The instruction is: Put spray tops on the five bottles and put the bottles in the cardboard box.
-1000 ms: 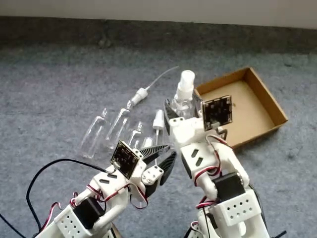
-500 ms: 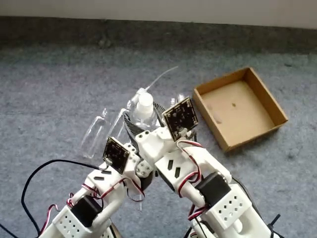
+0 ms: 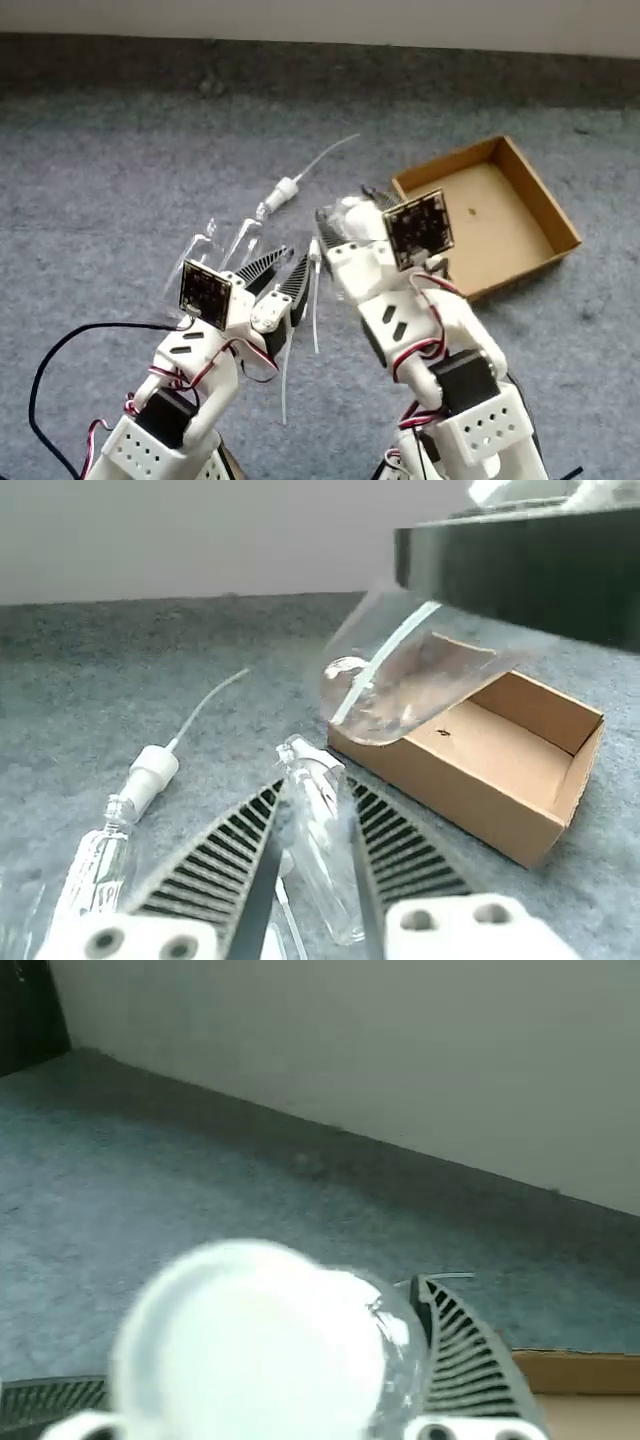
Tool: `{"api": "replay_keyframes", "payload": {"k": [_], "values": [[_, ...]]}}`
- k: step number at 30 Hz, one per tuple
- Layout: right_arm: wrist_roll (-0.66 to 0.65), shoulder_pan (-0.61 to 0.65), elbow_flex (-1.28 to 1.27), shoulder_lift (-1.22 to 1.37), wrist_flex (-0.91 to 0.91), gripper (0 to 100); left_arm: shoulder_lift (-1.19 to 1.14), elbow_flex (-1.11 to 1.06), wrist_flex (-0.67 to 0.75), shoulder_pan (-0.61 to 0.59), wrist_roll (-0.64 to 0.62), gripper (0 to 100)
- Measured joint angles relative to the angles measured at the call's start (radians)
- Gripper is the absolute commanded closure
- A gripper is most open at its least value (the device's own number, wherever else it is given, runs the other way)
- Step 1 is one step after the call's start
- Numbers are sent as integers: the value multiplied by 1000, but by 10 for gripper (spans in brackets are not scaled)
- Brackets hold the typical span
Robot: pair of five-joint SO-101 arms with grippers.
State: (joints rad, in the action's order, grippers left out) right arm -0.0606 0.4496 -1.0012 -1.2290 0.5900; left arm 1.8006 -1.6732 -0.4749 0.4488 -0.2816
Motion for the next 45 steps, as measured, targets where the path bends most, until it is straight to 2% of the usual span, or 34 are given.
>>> {"api": "replay_keyframes", "payload": {"k": [6, 9, 13, 20, 26, 34, 39, 45], "values": [[-87, -272, 0, 0, -37, 886, 0, 0, 0, -6, 0, 946], [-117, -354, 2, 23, -95, 886, 0, 0, 3, -8, 0, 947], [-123, -428, 5, 198, -126, 886, 0, 0, 6, -14, 0, 947], [-123, -512, 95, 601, -367, 886, 0, 0, 6, -18, 0, 947], [-123, -537, 138, 850, -526, 886, 0, 0, 9, -118, 0, 947], [-123, -580, 370, 1128, -552, 886, 0, 0, 9, -133, 0, 947], [-2, -614, 480, 1258, -552, 886, 0, 0, 9, -138, 0, 947], [34, -620, 585, 1382, -552, 886, 0, 0, 9, -141, 0, 947]]}}
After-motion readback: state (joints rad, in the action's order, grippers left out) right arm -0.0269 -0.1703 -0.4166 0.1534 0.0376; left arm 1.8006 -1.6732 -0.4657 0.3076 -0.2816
